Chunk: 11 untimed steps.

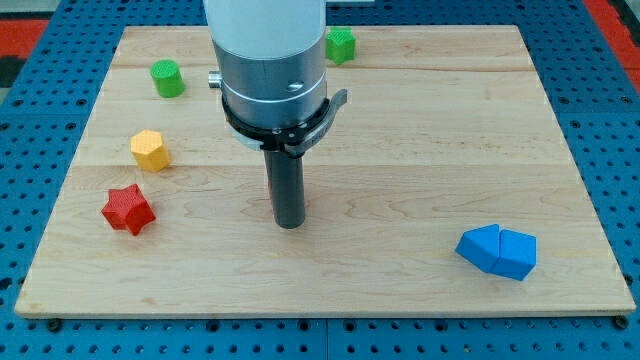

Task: Push the yellow cube slightly to thee top of the board

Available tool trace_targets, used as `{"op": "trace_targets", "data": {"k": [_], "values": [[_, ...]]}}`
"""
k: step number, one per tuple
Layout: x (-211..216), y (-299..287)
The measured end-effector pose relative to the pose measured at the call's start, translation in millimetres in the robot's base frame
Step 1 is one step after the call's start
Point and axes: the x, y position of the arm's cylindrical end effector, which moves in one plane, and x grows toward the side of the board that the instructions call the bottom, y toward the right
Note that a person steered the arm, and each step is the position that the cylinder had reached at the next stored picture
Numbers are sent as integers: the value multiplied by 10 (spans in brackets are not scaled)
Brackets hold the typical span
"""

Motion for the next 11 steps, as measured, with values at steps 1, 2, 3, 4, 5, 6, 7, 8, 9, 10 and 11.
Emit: {"op": "trace_targets", "data": {"k": [1,2,3,4,5,6,7,8,9,10,11], "values": [[165,384],[420,943],[629,1447],[936,1807],[985,1968],[915,2228],[832,2255],[697,2254],[540,2255],[463,2140],[463,1645]]}}
